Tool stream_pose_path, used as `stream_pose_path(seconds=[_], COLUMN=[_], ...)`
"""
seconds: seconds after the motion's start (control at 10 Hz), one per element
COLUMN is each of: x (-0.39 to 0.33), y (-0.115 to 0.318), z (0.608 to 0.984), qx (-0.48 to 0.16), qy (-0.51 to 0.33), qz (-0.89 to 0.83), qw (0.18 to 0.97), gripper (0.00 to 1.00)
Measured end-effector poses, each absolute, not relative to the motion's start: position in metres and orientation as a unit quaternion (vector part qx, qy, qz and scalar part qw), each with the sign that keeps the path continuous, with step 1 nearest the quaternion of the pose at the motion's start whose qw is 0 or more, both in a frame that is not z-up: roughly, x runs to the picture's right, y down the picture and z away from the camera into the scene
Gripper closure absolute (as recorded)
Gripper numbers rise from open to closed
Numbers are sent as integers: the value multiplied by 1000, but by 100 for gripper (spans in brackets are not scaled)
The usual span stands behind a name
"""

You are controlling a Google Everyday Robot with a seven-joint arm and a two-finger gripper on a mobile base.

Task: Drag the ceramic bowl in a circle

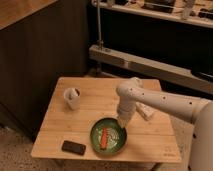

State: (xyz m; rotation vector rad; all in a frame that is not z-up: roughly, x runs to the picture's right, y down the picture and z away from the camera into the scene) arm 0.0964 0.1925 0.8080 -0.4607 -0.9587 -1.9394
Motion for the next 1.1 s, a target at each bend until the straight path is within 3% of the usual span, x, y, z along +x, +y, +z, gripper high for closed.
stream_pose_path(seconds=[0.5, 1.1], x=[67, 120], y=[148, 120], z=[840, 871], qx=[-178, -175], qy=[-387, -389], qz=[-792, -772], qw=[438, 472], gripper=[85, 85])
